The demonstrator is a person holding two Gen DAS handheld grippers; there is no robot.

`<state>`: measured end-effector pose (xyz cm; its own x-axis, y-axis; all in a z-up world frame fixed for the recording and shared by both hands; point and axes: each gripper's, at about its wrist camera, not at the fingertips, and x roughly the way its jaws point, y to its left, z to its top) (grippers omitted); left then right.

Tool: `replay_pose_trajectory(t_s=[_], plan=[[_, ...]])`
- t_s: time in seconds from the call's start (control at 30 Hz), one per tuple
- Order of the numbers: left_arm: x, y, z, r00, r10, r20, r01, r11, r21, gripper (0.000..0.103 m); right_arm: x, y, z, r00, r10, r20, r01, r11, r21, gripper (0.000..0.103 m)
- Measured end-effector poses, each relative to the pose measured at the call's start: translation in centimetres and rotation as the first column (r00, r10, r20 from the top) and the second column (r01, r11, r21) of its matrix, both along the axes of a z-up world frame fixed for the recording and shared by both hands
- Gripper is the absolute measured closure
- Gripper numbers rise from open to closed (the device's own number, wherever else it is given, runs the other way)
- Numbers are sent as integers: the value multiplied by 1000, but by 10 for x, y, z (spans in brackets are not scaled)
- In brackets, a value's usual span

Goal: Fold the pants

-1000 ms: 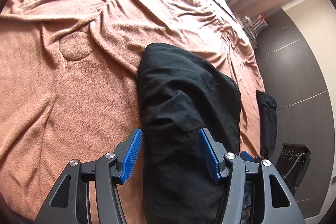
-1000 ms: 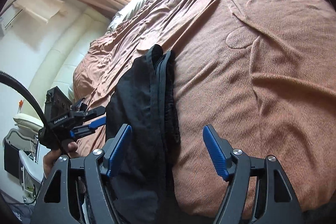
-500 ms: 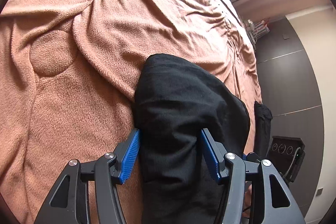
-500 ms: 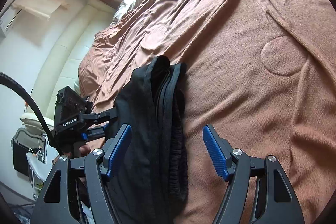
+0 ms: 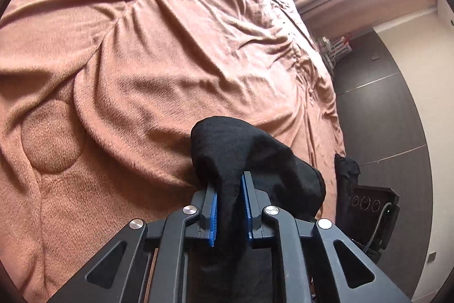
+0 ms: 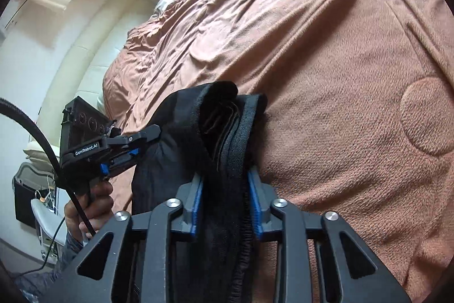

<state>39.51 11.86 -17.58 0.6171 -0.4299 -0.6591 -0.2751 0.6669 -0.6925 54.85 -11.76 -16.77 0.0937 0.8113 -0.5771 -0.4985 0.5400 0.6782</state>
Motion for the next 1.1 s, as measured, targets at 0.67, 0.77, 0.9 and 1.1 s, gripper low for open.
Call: replay_pose_trajectory(t_s=[0.67, 0.77, 0.9, 1.1], plan=[[-32, -7, -23, 995, -45, -92, 45, 999, -3, 48, 10, -12, -16, 990, 53, -131, -52, 999, 6, 44], [-32, -11, -26, 994, -61, -88, 60, 998, -17, 48, 16, -12, -20, 983, 75, -168, -68, 997, 46, 44], [-25, -15, -27, 994, -68, -81, 66, 998, -18, 48, 25, 0, -22, 980, 104, -169, -95, 994, 58, 44], [-13, -18, -26, 995, -79, -60, 76, 996, -39, 63, 37, 20, -29, 977, 125, -175, -117, 992, 57, 58]])
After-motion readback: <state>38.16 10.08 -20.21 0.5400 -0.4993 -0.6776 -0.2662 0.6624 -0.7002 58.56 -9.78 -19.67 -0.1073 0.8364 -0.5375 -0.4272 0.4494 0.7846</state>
